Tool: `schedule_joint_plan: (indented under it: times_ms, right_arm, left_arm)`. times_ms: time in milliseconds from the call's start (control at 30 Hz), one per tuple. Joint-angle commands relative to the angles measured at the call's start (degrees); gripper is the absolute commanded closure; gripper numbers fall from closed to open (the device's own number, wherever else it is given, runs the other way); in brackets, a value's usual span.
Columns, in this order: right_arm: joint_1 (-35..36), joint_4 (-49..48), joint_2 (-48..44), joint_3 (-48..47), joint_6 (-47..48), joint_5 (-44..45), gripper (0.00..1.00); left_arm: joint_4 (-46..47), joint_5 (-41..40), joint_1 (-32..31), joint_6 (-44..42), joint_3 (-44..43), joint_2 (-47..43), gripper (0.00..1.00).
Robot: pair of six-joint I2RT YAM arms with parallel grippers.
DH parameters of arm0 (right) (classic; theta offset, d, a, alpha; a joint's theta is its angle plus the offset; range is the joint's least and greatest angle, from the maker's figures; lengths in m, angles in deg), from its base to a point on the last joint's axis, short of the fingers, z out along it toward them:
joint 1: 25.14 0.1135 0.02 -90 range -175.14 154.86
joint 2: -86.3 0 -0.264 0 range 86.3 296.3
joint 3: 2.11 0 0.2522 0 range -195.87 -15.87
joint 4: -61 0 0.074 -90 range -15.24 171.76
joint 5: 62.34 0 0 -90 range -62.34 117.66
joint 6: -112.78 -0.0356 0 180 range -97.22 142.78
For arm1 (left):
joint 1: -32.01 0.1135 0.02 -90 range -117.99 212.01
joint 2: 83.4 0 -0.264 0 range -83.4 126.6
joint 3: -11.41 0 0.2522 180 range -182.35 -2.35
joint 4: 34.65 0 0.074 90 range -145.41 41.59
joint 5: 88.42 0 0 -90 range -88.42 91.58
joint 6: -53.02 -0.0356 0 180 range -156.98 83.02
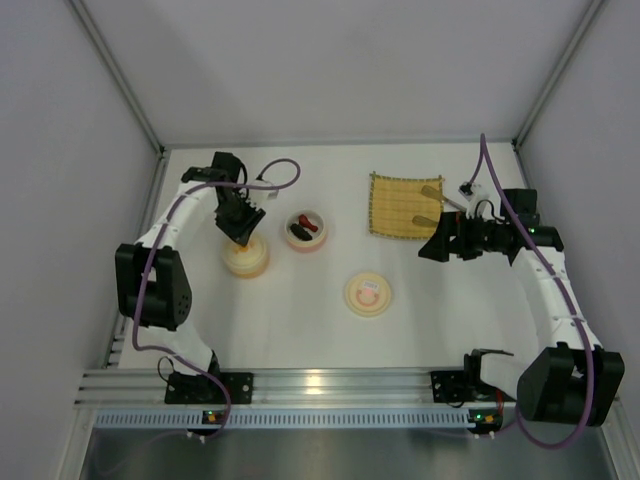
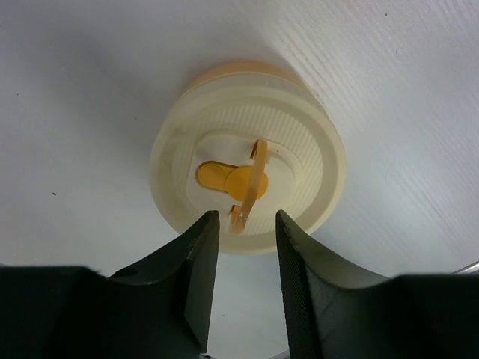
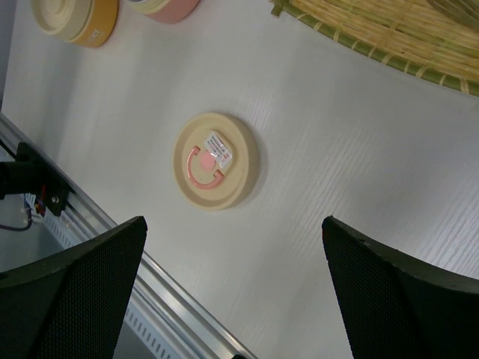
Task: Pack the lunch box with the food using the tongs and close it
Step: Adjust the box lid on the packing box.
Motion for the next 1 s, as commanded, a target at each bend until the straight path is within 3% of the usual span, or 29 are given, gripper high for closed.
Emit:
schedule_joint_plan:
  times_ms: [0,567,967]
  right_arm:
    - [-0.8,-1.8,-1.1,0.0,0.9,-0.5,0.0]
    - [-0.8,-1.2,-0.9,-0.2,1.2,-0.4,0.01]
    - [-0.8,-1.3,-0.2,-0.4,1.0,-0.8,0.01]
  left_arm:
    - [2.5,0.7,-0.1,1.2,1.4,0.4,0.59]
    - [10.5,0.3,-0.1,5.6,12.7,2.1,0.62]
    - [5.6,-0.4,-0.1,4.5,3.5,1.1,0.55]
